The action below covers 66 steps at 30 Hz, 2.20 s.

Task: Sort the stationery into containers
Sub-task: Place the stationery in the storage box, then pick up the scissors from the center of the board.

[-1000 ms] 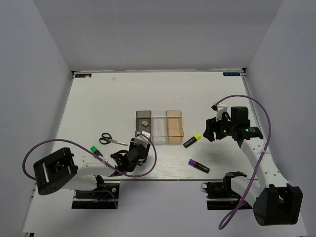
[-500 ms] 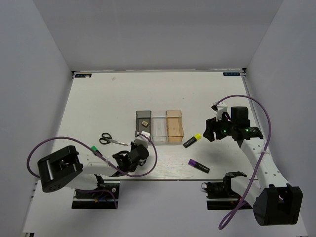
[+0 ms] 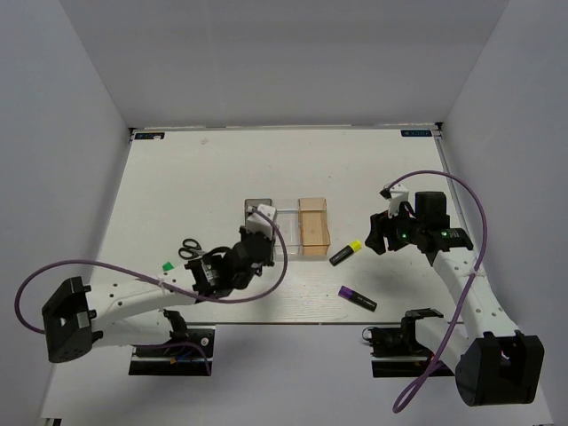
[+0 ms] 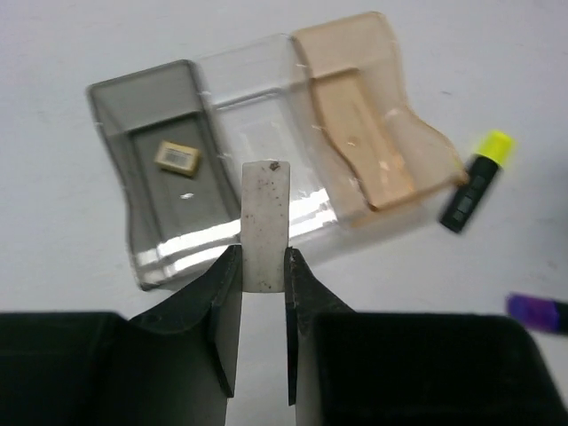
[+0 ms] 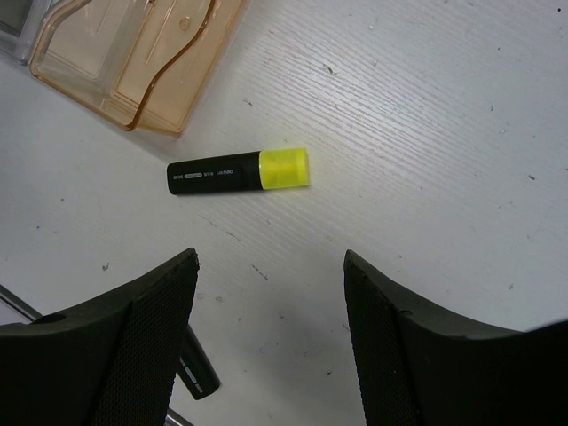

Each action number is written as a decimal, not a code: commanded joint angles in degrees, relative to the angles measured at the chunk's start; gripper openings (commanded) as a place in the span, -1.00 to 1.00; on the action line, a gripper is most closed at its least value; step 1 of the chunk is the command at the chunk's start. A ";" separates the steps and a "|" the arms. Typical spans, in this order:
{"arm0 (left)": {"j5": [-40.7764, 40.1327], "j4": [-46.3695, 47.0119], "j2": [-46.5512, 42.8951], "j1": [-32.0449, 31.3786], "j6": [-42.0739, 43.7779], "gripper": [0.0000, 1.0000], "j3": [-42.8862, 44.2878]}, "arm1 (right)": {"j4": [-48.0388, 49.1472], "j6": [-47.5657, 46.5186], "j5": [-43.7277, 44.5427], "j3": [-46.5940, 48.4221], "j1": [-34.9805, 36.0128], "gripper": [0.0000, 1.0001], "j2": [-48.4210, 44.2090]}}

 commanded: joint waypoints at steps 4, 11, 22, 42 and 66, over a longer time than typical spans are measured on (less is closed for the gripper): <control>8.58 -8.75 9.21 16.21 0.30 -0.83 7.43 | -0.43 -0.13 -1.27 2.67 -0.18 0.39 -1.60; 14.30 -10.42 20.10 23.17 0.92 -0.55 15.78 | -0.17 -0.04 -1.01 2.75 -0.18 0.39 -2.31; 15.10 -12.17 20.65 23.70 1.01 0.15 17.72 | -0.61 -0.39 -0.83 2.67 -0.27 0.39 -2.66; 32.66 -24.15 11.77 62.28 -25.71 -0.38 2.96 | -0.35 -0.57 -1.27 2.58 0.08 -0.24 -3.01; 33.73 -21.32 17.12 63.43 -30.37 -0.30 6.82 | -0.43 -1.36 -0.57 2.49 0.00 -0.18 -2.57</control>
